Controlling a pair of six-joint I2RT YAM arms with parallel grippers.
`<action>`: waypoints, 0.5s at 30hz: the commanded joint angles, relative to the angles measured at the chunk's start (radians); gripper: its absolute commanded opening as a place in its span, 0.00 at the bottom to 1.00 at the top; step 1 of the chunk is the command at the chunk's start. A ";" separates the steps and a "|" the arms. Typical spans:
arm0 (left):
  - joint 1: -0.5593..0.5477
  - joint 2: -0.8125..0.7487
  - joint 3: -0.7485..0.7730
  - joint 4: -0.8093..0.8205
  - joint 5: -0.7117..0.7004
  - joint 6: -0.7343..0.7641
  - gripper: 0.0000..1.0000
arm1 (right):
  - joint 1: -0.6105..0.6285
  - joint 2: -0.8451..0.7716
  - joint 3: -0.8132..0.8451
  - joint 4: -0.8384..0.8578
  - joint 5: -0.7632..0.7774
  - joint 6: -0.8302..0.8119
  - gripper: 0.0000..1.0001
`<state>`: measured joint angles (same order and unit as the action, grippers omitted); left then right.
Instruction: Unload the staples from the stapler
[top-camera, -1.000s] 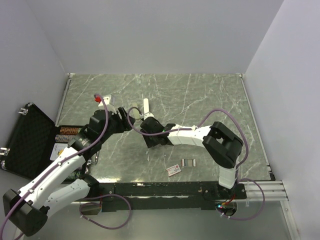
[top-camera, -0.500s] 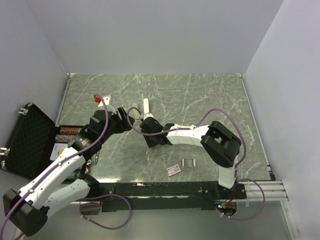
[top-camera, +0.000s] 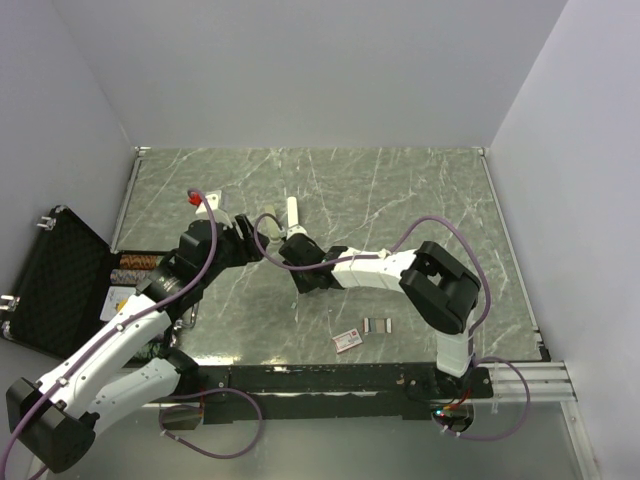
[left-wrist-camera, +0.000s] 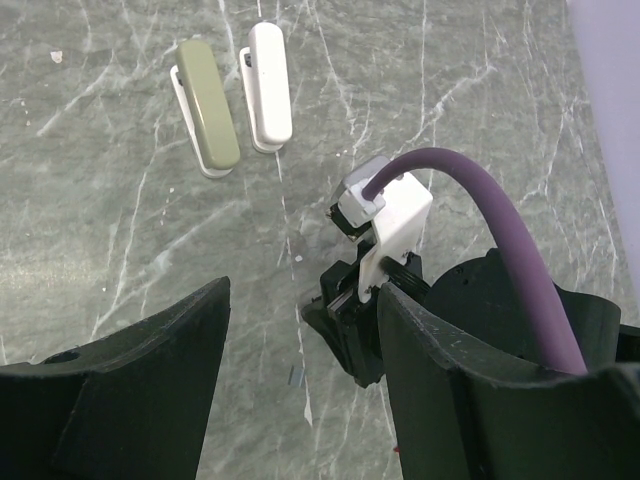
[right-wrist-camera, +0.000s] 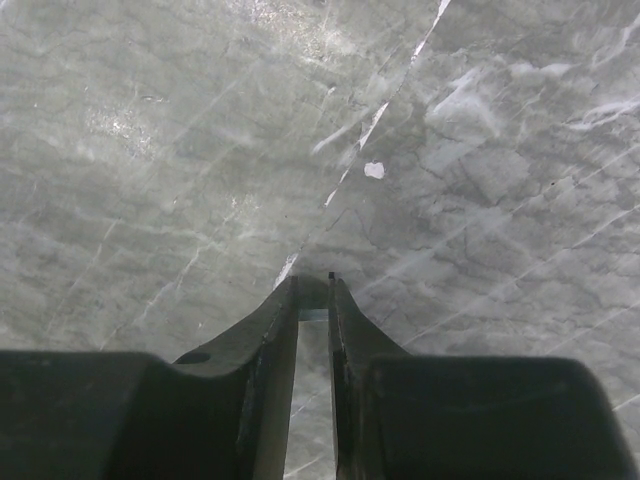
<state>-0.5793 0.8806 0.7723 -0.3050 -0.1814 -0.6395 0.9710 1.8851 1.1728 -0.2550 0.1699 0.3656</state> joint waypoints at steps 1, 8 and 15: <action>-0.004 -0.012 -0.008 0.021 0.008 0.009 0.66 | 0.012 -0.013 0.010 -0.010 0.005 0.004 0.16; -0.004 -0.011 -0.010 0.021 0.010 0.009 0.66 | 0.015 -0.109 -0.036 -0.027 0.051 0.015 0.13; -0.004 -0.008 -0.010 0.024 0.022 0.011 0.66 | 0.015 -0.306 -0.145 -0.087 0.124 0.032 0.13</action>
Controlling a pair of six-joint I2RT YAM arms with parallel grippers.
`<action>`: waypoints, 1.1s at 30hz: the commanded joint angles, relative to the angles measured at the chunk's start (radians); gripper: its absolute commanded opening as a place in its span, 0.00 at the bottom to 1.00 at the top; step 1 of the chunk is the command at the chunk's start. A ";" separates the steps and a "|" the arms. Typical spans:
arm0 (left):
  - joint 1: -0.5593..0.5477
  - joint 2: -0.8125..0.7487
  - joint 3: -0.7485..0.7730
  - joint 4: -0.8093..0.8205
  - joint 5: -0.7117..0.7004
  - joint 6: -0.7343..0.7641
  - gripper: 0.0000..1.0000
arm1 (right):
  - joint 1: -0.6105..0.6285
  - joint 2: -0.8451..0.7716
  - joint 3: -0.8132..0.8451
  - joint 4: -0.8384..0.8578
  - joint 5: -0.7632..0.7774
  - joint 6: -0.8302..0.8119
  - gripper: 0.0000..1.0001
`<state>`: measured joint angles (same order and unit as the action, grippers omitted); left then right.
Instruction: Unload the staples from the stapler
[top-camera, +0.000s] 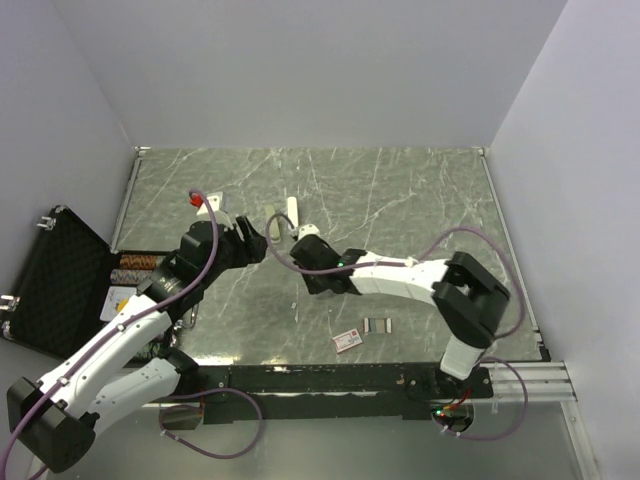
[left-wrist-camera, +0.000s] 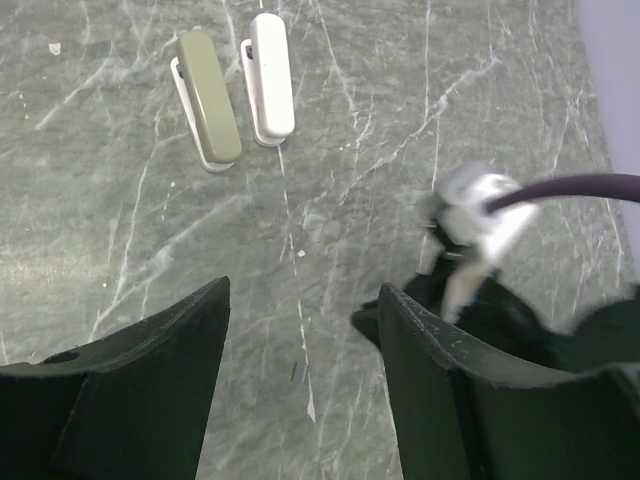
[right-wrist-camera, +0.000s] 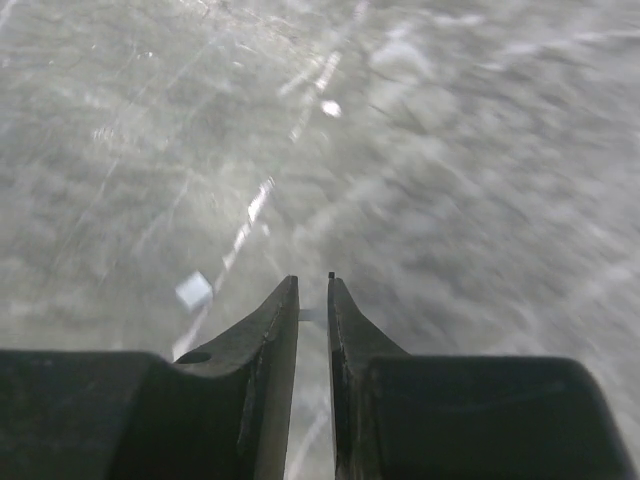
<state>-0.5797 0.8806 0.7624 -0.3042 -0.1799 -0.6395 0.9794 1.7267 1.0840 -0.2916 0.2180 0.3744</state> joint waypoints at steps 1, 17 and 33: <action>-0.002 -0.008 0.002 0.027 0.023 0.011 0.66 | 0.007 -0.201 -0.079 -0.060 0.089 0.027 0.14; -0.003 -0.019 0.005 0.036 0.066 0.014 0.66 | 0.001 -0.749 -0.461 -0.311 0.192 0.264 0.16; -0.003 -0.009 0.000 0.033 0.060 0.015 0.66 | -0.013 -0.733 -0.564 -0.258 0.181 0.383 0.16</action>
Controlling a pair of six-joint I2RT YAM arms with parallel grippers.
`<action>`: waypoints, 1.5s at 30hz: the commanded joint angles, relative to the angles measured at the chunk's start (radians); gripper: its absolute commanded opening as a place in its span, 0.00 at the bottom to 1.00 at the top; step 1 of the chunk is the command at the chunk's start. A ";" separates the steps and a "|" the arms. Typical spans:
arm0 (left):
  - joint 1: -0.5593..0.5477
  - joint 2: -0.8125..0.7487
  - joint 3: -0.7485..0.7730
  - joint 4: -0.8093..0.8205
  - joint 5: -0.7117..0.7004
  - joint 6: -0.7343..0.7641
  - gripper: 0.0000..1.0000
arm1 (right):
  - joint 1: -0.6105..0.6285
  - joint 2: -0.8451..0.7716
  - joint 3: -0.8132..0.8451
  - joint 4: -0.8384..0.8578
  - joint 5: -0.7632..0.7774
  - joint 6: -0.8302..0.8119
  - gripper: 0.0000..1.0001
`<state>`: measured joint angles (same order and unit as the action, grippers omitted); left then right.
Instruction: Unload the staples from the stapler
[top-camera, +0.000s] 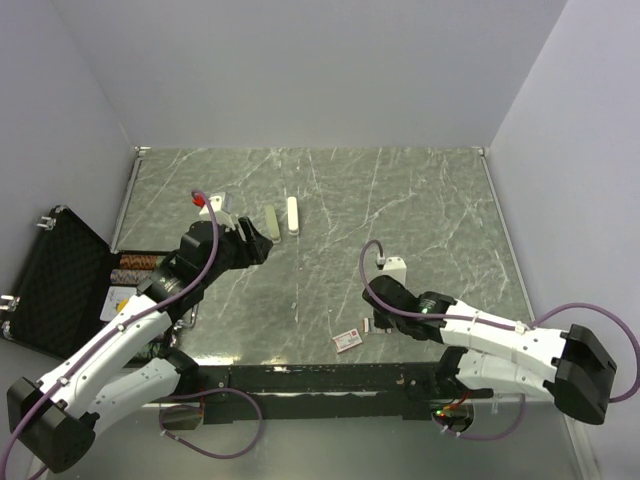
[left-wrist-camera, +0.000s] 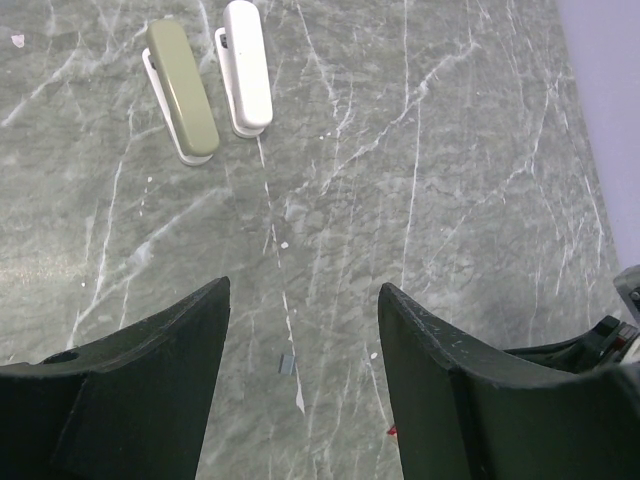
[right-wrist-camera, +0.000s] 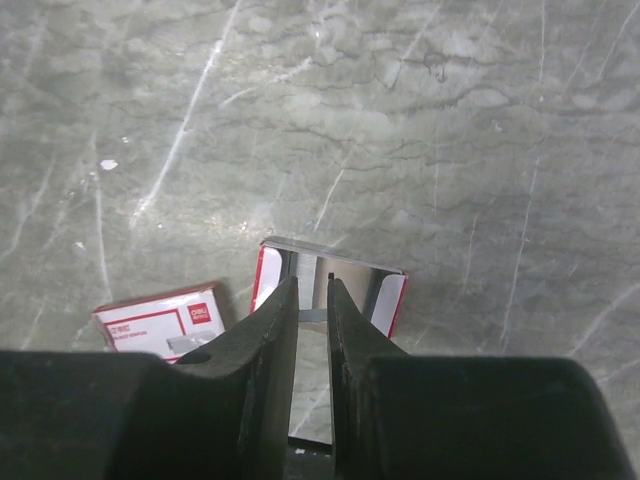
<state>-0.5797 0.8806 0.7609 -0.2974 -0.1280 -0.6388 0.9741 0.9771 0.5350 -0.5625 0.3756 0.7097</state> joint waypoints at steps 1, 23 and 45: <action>-0.002 -0.008 0.000 0.026 0.008 0.014 0.66 | -0.009 0.018 -0.018 0.012 0.025 0.056 0.16; -0.003 -0.008 -0.005 0.032 0.007 0.011 0.66 | -0.014 0.063 -0.020 0.001 0.069 0.117 0.23; -0.002 -0.017 -0.009 0.032 0.011 0.010 0.66 | -0.012 0.014 0.009 0.058 -0.012 0.056 0.37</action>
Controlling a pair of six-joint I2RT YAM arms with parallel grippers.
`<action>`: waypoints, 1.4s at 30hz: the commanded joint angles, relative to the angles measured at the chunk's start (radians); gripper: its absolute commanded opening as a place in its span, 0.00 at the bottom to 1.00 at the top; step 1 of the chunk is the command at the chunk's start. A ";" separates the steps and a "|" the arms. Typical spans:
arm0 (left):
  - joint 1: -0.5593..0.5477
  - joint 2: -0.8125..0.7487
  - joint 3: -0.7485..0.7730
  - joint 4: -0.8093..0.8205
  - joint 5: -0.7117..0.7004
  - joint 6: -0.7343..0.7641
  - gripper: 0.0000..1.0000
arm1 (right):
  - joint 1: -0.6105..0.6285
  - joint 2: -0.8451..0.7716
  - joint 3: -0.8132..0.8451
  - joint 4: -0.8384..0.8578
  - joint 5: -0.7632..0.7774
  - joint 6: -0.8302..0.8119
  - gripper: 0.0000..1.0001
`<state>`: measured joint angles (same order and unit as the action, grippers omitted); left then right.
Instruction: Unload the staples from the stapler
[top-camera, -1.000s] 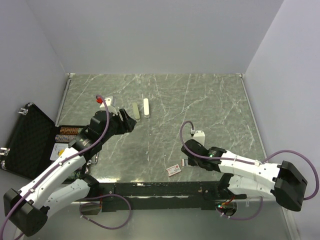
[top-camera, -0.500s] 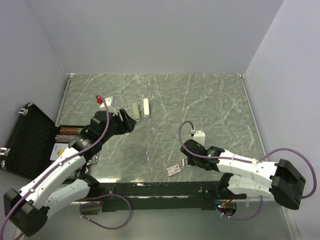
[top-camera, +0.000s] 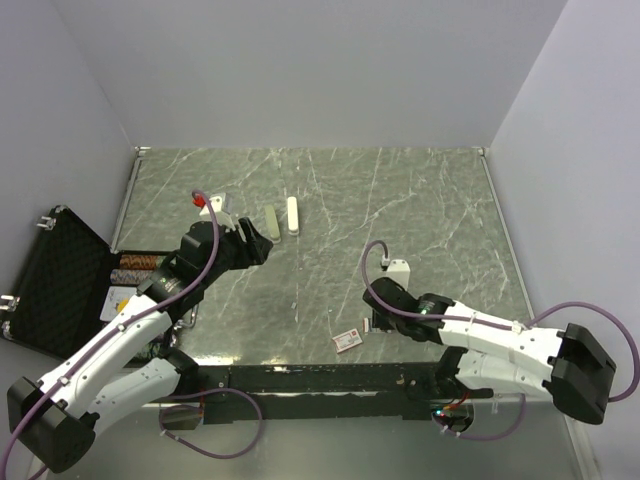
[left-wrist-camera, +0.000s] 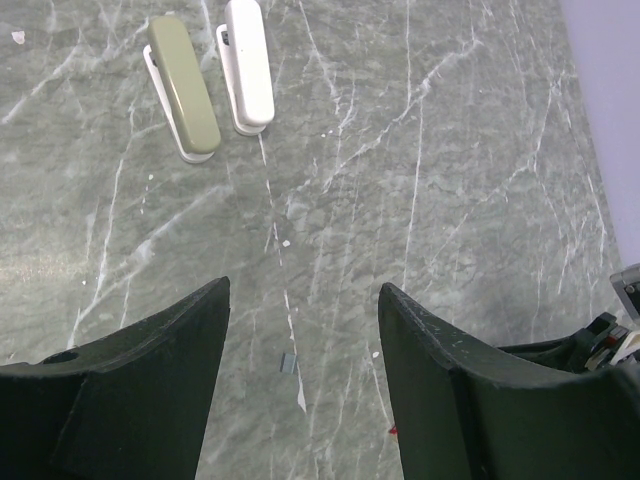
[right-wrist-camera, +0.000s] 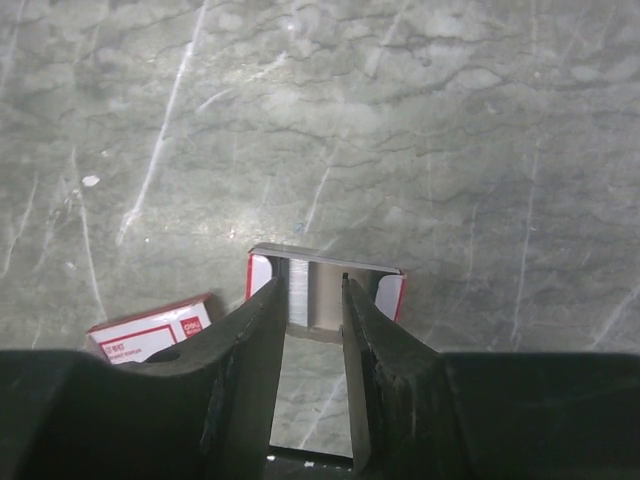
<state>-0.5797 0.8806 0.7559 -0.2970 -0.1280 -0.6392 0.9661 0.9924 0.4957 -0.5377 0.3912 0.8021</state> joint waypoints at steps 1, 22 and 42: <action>-0.003 -0.019 -0.006 0.033 0.011 0.013 0.66 | -0.004 0.009 0.058 0.045 -0.044 -0.050 0.37; -0.003 -0.144 0.039 -0.094 -0.039 0.061 0.68 | 0.123 0.495 0.417 0.377 -0.316 -0.282 0.51; -0.003 -0.247 0.005 -0.108 -0.067 0.072 0.70 | 0.138 0.763 0.690 0.116 -0.176 -0.087 0.65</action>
<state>-0.5797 0.6449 0.7574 -0.4095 -0.1852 -0.5835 1.0908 1.7733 1.1603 -0.3328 0.1486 0.5648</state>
